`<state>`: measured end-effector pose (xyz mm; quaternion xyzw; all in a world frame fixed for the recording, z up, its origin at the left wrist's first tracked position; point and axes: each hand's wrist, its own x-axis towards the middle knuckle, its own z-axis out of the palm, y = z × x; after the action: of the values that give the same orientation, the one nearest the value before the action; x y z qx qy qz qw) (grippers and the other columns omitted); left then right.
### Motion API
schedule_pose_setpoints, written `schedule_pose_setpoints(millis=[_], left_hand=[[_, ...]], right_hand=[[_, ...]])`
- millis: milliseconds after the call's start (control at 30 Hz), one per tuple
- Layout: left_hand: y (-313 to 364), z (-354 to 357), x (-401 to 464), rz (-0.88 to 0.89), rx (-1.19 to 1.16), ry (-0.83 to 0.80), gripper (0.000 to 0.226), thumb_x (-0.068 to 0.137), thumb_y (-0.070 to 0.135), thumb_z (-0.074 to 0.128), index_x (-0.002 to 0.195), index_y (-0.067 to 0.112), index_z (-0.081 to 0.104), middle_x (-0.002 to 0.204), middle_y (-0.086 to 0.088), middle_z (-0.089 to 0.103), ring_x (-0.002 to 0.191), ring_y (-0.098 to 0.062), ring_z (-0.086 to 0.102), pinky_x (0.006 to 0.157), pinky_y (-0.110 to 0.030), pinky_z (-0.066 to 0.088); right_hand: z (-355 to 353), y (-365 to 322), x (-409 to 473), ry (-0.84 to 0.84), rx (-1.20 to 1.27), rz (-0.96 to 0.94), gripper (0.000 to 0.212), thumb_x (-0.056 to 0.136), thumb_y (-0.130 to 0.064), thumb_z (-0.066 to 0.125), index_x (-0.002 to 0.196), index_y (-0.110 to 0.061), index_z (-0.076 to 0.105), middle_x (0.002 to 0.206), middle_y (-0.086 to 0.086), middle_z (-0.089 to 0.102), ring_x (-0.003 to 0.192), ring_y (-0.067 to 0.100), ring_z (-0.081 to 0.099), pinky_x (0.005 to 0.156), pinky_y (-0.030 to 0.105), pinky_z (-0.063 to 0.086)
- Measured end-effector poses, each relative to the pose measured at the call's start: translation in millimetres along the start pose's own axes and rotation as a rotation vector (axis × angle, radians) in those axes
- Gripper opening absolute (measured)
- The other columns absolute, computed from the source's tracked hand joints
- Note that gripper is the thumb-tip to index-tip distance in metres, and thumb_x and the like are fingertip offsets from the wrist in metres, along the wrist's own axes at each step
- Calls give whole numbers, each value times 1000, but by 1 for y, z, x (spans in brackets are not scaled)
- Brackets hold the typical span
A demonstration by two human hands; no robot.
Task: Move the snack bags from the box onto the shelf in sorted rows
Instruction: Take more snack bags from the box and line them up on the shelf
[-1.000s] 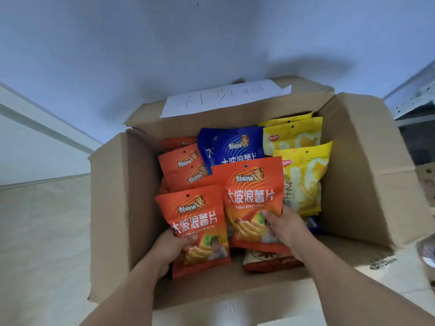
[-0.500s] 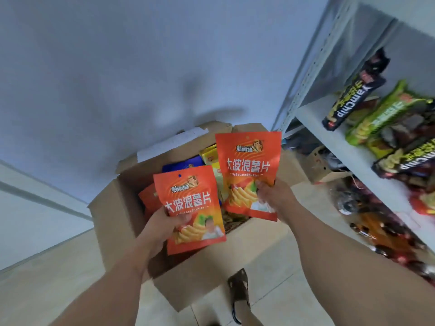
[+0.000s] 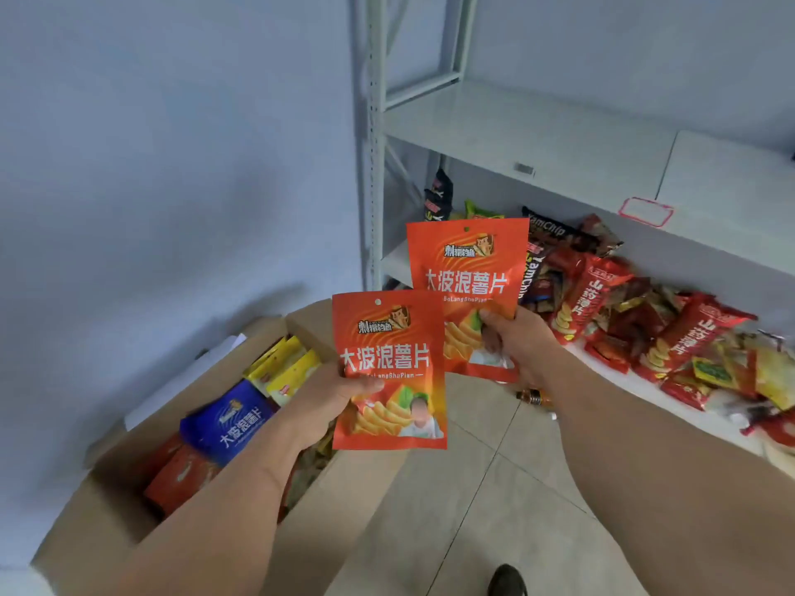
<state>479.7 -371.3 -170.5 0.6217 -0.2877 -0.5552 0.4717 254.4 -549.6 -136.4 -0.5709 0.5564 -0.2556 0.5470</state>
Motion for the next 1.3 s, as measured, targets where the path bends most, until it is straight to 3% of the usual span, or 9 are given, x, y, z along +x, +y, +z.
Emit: schedule_pose_setpoints(millis=[100,267,467,633,867,933,1100,1233,1300], left_hand=[[37,47,33,21,37,-71,46,77,14,85,120,18,68,111,-5,77,105,-26,73,103,-50,51],[98,138,94,78,86,-150,38,82,14,80,116,20,66,104,0,78,101,-23,74,92,-40,56],[181,251,180,192,154,-209,37,82,12,80,116,19,68,107,-2,78,104,-25,72,101,-47,52],[252,332,250,295,181,-254,33,84,13,79,113,25,68,105,5,78,104,-18,72,85,-29,54],[326,419,370,324,235,-320,33,81,19,82,111,26,69,104,5,78,100,-17,73,89,-35,55],[342,442,407,329,251,-347,32,81,21,82,110,27,69,102,7,78,97,-15,73,83,-30,55],[377,495,490,307,292,-404,32,81,21,82,111,25,69,102,4,78,99,-18,73,84,-32,56],[395,533,540,287,330,-444,35,81,24,82,113,26,68,104,4,78,101,-18,73,90,-35,56],[401,550,561,282,338,-457,35,81,23,82,113,27,68,104,4,78,101,-18,73,91,-36,56]], right_hand=[[-62,-11,16,92,33,-22,29,97,-28,64,72,-15,60,52,-5,61,43,10,55,45,20,43],[-166,-29,56,185,55,-40,32,100,-29,59,75,-9,59,54,4,57,39,9,50,50,26,42],[-289,-71,132,284,88,-98,31,98,-32,62,74,-12,61,52,1,60,44,12,53,52,27,45],[-377,-102,197,330,102,-132,30,99,-33,61,76,-14,61,54,-2,61,34,4,52,45,23,41],[-471,-121,297,381,161,-106,25,99,-43,56,110,-22,65,95,-2,74,84,21,72,81,39,59],[-495,-121,327,416,163,-104,28,99,-43,56,113,-20,65,89,-2,74,79,19,72,82,40,59],[-550,-124,393,462,263,-113,18,102,-26,55,93,-14,64,63,-6,71,52,6,68,54,23,54],[-588,-120,436,522,248,-48,22,97,-36,63,98,-15,68,72,-1,70,69,17,69,74,37,60],[-609,-115,455,545,249,-27,19,96,-37,64,91,-19,67,70,-2,67,69,18,66,71,37,55]])
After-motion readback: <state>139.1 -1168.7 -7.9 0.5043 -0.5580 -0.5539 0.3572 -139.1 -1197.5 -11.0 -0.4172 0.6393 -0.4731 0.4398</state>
